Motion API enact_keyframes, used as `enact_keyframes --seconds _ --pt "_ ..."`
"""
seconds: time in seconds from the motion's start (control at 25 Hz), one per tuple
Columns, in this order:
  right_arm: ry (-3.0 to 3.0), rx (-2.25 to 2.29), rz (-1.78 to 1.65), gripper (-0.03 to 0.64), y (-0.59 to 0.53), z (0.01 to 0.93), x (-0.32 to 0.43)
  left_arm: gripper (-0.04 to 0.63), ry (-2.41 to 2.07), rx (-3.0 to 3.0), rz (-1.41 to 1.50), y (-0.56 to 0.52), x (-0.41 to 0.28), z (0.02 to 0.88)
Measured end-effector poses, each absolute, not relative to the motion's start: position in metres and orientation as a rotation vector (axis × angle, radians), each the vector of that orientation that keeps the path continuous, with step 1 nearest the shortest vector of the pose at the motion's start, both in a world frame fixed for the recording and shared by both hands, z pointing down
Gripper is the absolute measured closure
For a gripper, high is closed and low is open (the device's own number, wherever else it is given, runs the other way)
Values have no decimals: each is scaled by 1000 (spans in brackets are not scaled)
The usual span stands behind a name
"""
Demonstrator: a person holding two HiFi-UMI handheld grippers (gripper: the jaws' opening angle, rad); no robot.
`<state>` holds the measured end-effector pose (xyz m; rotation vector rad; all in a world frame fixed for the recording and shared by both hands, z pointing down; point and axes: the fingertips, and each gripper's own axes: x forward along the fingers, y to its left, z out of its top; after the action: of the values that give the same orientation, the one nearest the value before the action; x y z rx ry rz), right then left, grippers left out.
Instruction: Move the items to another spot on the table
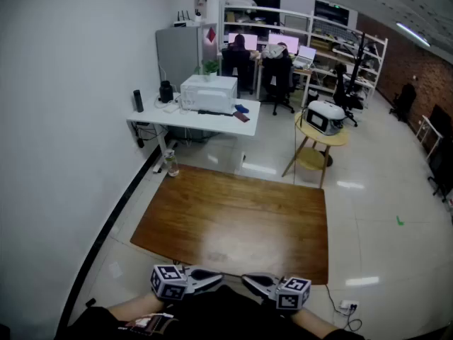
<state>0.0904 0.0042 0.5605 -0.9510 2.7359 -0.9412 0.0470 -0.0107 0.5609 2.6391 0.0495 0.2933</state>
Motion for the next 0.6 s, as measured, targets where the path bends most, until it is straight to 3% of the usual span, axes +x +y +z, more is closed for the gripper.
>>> enact_keyframes --seconds 0.32,0.6 --pt "2814 -950 -953 630 -14 572 85 603 27 2618 274 -18 33 568" --pt "2808 -1087 -912 627 -99 575 4 603 -91 2630 191 -107 -78 568"
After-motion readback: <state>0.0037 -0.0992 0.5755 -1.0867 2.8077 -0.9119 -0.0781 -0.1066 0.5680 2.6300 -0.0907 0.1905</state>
